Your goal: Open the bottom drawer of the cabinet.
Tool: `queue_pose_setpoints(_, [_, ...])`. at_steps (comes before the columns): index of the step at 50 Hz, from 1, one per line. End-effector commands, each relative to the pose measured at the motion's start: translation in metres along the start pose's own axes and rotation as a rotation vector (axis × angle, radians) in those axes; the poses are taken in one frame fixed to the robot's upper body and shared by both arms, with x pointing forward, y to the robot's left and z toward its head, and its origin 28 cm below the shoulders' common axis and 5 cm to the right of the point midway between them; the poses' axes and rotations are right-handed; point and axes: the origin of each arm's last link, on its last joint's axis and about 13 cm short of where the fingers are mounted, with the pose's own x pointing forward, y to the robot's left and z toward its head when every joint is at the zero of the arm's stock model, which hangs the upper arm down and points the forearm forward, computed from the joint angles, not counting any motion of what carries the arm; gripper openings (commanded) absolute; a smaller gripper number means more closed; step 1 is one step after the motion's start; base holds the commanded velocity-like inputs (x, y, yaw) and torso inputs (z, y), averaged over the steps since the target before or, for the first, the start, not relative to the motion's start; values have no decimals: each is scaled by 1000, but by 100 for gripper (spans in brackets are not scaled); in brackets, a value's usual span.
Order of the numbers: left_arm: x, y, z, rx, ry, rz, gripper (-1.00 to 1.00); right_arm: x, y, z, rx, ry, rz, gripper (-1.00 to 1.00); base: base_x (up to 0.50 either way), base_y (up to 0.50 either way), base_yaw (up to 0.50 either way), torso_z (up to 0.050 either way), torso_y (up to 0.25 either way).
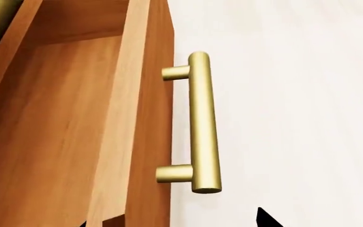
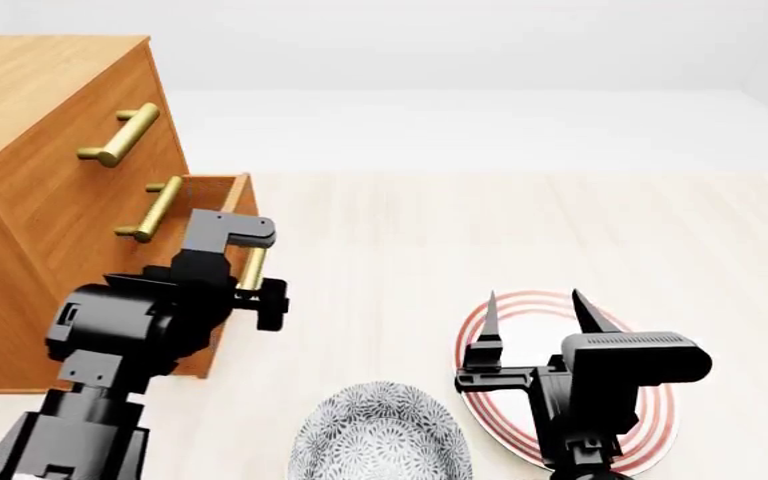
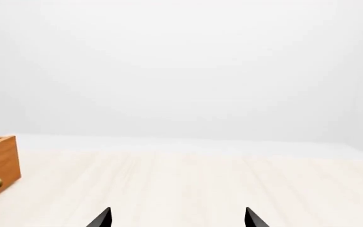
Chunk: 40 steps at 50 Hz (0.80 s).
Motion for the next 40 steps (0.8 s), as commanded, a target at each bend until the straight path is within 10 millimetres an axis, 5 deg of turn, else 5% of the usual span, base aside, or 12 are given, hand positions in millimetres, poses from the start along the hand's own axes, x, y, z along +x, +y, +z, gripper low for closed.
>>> queue_pose_setpoints(1, [-10, -5, 0, 11, 10, -136, 100, 1, 0, 1, -3, -2, -1, 100, 0, 0, 0, 0, 0])
queue_pose_setpoints(40, [-45, -65, -9, 70, -25, -501, 100, -1, -1, 1, 1, -6, -3, 100, 0, 0, 0, 0, 0])
